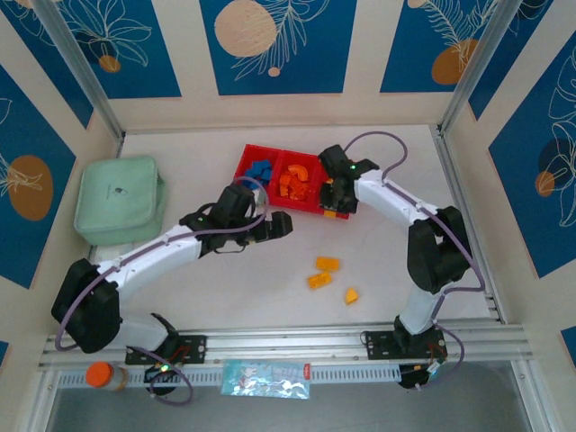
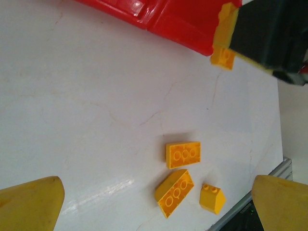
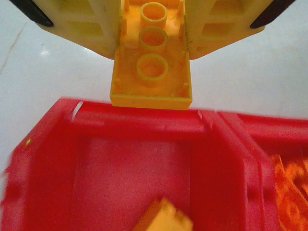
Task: Sort the legos into containers by color
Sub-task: Place the lego in the container.
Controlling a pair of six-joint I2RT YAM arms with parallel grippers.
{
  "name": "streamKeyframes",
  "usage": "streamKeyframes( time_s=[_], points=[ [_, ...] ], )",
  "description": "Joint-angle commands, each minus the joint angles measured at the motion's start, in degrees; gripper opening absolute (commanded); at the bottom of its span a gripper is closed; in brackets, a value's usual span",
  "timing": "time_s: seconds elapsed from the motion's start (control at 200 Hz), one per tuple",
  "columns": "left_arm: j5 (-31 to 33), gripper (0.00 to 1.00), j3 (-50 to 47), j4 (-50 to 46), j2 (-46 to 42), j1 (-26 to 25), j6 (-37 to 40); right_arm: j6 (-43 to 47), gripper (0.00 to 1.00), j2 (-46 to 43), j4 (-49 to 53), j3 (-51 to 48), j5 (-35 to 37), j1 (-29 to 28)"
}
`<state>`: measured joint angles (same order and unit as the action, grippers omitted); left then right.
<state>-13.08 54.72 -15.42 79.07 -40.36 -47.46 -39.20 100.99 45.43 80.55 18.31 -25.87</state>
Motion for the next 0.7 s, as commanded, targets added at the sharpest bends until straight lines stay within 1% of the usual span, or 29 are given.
streamKeyframes(
  time_s=[0.0, 0.215, 0.4, 0.51, 0.575, 0.695],
  points=[
    [-1.33, 0.99, 2.99, -0.66, 1.56, -0.86, 2.04, 4.39, 0.31, 3.01, 3.05, 4.65, 1.99, 2.29],
    [-0.5, 0.99, 6.4, -2.24, 3.34, -0.86, 3.77, 6.02, 0.32, 11.33, 5.43, 15.04, 3.79, 5.15],
    [-0.41, 0.99, 7.68, -2.57, 4.58, -0.79, 4.3, 6.24, 0.33, 17.69, 6.41, 21.01, 3.96, 5.56],
    [-0.41, 0.99, 8.28, -3.0, 5.03, -0.84, 4.65, 5.5, 0.38, 19.54, 6.69, 22.14, 4.53, 5.74],
    [-0.45, 0.99, 8.55, -3.41, 5.13, -0.86, 4.9, 5.28, 0.45, 19.64, 6.65, 22.15, 4.36, 5.83],
    [-0.2, 0.99, 8.99, -3.73, 5.37, -0.86, 5.36, 5.27, 0.51, 18.61, 6.16, 21.72, 4.5, 5.78]
  ],
)
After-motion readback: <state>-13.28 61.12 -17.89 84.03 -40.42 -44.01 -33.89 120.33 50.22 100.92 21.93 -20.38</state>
